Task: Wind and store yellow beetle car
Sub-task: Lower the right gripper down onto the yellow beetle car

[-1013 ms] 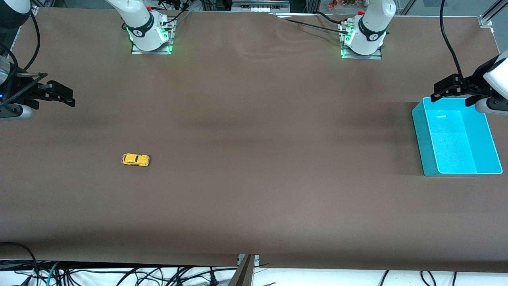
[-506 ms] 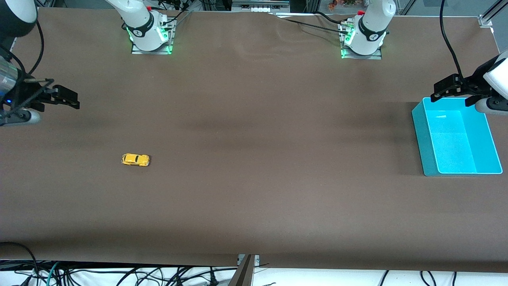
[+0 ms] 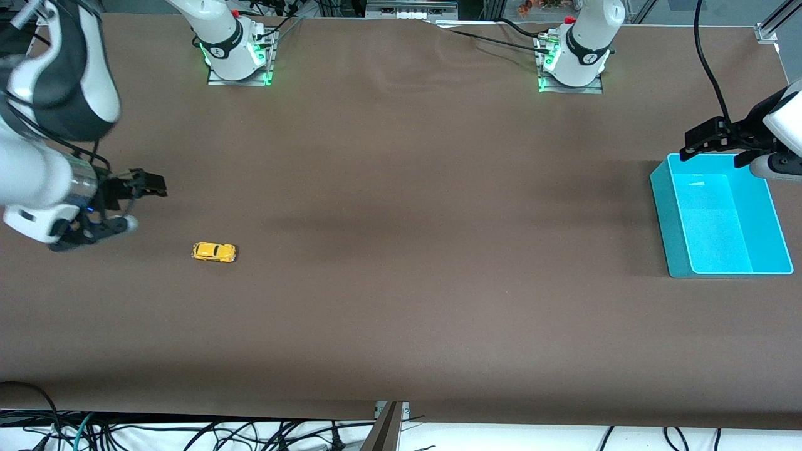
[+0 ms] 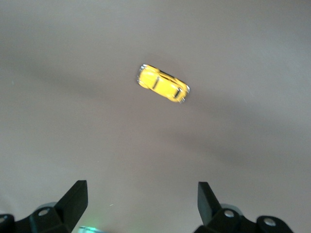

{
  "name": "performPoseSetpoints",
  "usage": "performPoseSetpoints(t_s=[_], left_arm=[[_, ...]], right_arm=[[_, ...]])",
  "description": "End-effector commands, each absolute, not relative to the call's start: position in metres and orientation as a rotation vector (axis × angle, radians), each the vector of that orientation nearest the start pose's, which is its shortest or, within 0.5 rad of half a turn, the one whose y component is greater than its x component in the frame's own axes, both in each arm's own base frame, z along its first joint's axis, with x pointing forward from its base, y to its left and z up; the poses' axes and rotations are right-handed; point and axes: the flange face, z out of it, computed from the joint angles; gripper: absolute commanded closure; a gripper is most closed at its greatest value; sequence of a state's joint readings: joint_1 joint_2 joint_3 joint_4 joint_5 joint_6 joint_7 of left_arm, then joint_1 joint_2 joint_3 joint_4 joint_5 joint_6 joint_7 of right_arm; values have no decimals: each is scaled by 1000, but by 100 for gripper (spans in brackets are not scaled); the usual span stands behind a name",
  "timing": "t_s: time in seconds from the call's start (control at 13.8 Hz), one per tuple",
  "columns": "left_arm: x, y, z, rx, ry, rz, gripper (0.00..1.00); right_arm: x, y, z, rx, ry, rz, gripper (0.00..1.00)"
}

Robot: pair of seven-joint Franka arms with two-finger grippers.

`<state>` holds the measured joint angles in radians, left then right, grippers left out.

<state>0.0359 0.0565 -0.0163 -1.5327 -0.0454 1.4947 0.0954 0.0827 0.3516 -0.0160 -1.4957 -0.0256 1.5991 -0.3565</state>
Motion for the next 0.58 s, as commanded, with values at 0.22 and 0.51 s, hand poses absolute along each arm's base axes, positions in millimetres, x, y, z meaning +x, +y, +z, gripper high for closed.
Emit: performPoseSetpoints(t_s=[0.22,0.51], left_arm=[[565,4,607,-3202,111,135,0],[565,4,607,-3209,109,132,0]], right_arm=[[641,47,346,-2811,-1309,322,0],[630,47,303,-2609,-1694,231,0]])
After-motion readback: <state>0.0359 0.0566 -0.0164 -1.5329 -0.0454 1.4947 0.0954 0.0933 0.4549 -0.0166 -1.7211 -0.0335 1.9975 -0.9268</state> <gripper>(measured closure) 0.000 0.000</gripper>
